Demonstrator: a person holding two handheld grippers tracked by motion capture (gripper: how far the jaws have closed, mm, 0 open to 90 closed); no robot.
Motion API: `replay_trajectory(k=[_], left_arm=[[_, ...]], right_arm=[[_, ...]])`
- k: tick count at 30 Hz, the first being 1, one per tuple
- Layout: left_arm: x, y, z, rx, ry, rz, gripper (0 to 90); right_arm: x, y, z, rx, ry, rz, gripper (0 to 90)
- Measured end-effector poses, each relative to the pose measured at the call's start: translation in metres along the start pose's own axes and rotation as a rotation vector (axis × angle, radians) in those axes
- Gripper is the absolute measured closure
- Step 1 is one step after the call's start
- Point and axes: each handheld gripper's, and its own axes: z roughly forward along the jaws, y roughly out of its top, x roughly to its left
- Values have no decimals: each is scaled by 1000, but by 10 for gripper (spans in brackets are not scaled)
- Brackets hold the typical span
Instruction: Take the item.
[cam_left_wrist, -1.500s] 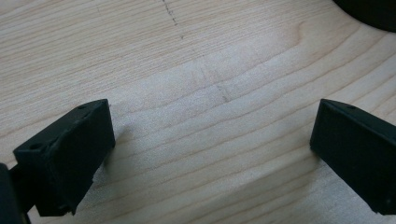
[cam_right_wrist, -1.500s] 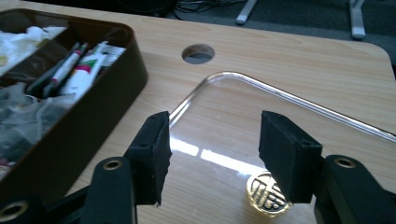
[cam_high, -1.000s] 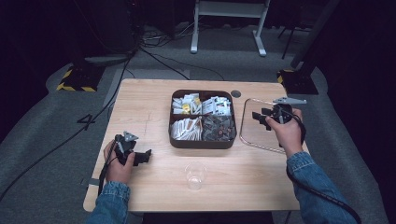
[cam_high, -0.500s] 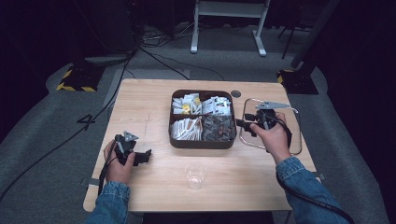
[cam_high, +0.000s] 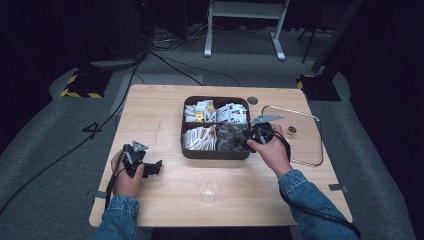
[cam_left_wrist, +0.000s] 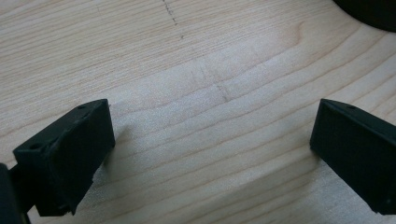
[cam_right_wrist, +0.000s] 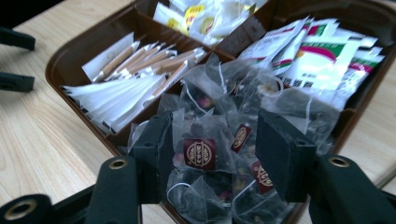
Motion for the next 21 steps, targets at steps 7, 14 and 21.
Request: replay_trajectory(k=[7,14,21], left_arm=[[0,0,0,0,0,0,2],[0,0,0,0,0,0,2],[0,0,0,0,0,-1,2]], right_arm=[[3,-4,15,40,7,-22,486],[4,-5,27,75,25,-51,649],[6,-2,30,93,-1,-87,817]])
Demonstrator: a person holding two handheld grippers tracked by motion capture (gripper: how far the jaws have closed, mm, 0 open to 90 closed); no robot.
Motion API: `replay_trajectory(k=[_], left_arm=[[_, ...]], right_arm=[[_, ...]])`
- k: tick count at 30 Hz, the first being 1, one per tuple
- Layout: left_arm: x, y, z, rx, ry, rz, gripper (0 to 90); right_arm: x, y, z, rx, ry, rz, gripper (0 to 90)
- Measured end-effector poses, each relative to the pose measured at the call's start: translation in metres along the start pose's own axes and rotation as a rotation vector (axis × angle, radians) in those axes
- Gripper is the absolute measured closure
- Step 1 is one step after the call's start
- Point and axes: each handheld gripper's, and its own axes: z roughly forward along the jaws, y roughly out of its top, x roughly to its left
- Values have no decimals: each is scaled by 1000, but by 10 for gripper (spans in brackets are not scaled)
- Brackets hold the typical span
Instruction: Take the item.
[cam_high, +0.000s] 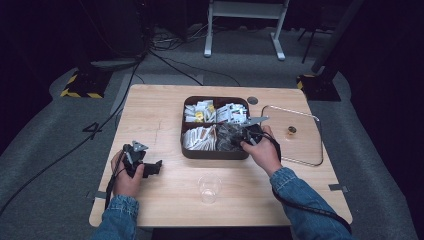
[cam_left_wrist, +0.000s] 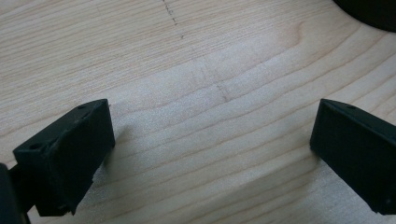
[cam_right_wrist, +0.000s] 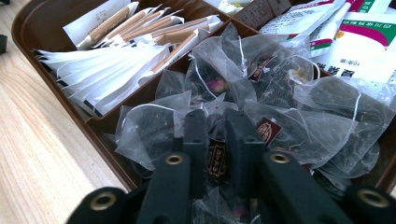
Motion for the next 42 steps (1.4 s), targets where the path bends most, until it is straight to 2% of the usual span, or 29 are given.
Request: replay_trajectory(k=[6,17,26,31,42], left_arm=[[0,0,0,0,0,0,2],[0,0,0,0,-1,2,2],[0,0,0,0,0,0,2],[0,0,0,0,0,0,2],[0,0,0,0,0,0,2]], right_arm=[[2,1,-4,-25,-12,-15,900],[2,5,-22,-96,1,8,900],[6,12,-43,-156,24,5,900],[18,15,-56,-183,52,-19,900],[52,18,-84,-226,134,-86,900]])
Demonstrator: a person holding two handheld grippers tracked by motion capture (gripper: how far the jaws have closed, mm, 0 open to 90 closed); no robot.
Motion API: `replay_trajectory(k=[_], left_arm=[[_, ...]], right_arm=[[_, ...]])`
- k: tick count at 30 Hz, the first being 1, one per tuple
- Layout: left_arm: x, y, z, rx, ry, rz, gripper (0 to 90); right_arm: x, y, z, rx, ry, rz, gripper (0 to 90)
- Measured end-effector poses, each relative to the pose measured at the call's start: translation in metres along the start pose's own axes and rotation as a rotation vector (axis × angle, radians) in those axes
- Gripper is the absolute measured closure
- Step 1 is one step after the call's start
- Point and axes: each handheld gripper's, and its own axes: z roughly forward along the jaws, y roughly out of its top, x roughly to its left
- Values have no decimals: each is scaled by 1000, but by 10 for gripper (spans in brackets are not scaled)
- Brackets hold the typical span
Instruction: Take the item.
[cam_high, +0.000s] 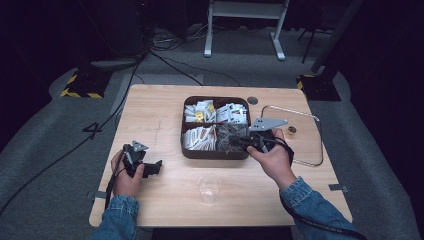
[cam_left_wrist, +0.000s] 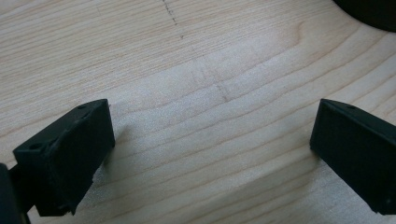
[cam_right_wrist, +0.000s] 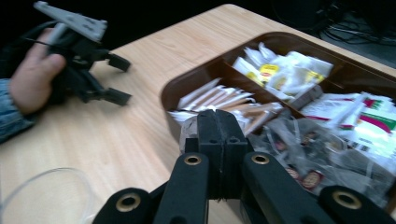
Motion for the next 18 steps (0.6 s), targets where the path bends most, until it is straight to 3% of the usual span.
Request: replay_trajectory(k=[10,18], left_arm=[[0,0,0,0,-1,2,2],[0,0,0,1,-1,2,2]], right_arm=[[36,4,-11,-11,93,-52,900],[56,0,-11,-2,147,-78,900]])
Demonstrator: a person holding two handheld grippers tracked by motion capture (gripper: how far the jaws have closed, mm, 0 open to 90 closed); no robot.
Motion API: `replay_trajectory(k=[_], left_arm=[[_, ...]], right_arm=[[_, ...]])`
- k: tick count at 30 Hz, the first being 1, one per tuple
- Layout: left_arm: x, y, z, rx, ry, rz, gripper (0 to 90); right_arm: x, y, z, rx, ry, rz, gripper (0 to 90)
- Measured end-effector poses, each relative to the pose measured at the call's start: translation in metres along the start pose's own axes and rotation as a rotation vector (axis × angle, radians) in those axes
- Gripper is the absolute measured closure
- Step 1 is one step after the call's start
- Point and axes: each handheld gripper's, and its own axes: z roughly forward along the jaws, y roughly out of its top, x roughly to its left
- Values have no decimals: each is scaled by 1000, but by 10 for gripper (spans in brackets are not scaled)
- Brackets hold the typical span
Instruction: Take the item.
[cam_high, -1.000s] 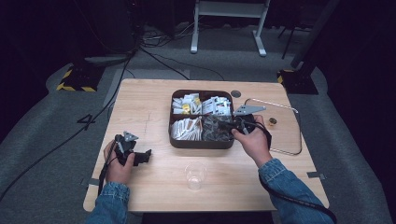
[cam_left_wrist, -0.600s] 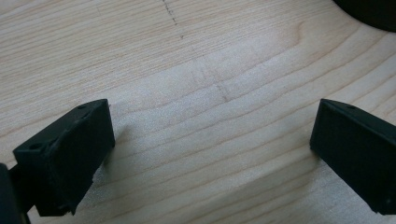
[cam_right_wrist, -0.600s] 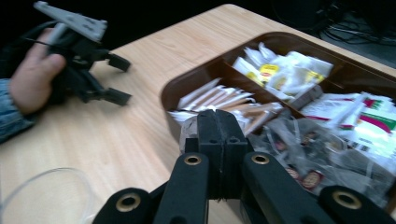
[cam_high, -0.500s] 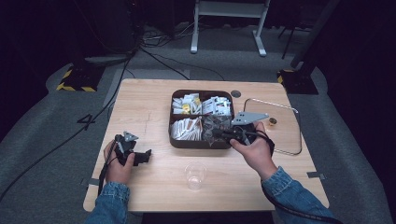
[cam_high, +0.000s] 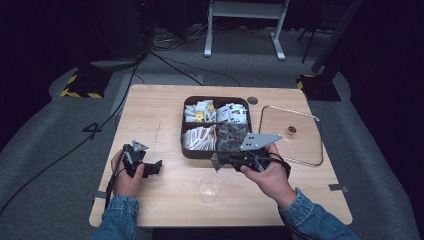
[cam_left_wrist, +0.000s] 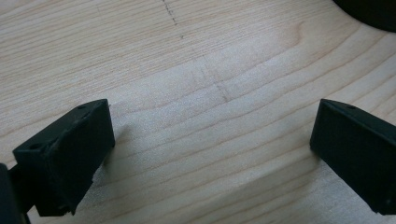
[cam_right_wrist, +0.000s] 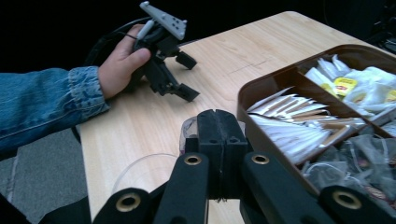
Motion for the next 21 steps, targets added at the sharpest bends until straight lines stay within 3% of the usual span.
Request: replay_trajectory(k=[10,21], left_arm=[[0,0,0,0,2,-2,1],[0,0,0,0,0,0,1]], right_arm=[[17,-10,9,30,54,-12,900],[27,-21,25,91,75,-31,900]])
